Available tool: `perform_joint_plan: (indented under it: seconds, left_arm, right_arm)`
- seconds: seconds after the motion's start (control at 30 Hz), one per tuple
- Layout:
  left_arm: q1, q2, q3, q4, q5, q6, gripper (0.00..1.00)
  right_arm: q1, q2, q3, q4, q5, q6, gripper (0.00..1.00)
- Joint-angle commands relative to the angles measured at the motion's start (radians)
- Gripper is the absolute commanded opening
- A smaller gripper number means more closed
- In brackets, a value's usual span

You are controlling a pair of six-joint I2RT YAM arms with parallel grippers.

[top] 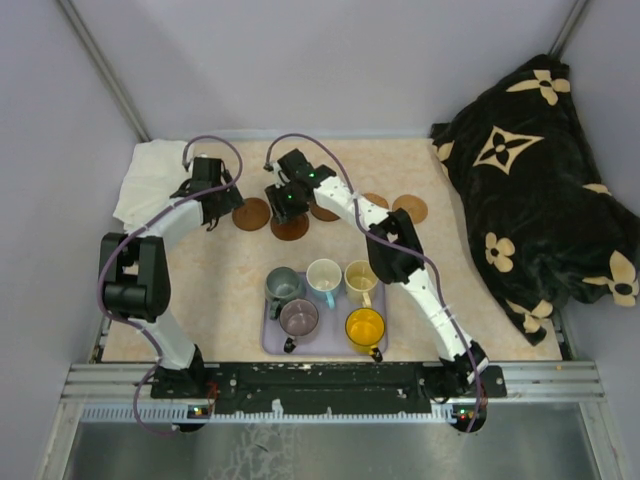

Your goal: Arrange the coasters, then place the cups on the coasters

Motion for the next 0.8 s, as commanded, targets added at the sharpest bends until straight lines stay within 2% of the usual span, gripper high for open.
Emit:
perform_joint_plan:
  seconds: [0.0,0.17,0.4,0.77]
  left_arm:
    - [0.004,0.01,0.014,-0.003,0.005,0.004,0.84]
    - [0.004,0.001,-0.009,0.026,0.011,0.008,0.84]
    - [0.004,-0.023,-0.025,0.067,0.037,0.026,0.84]
    - [-0.033,-0.143,-0.131,0.254,0.233,0.192,0.8]
  right_arm:
    - [-0.006,0.017,-0.08,0.08,0.076,-0.016,0.47]
    - [-0.005,-0.066,-0.153,0.191,0.124,-0.041,0.47]
    - [-0.001,-0.195,-0.177,0.261,0.193,-0.077,0.47]
    - [0.0,-0.545,-0.436,0.467,0.275,-0.093,0.48]
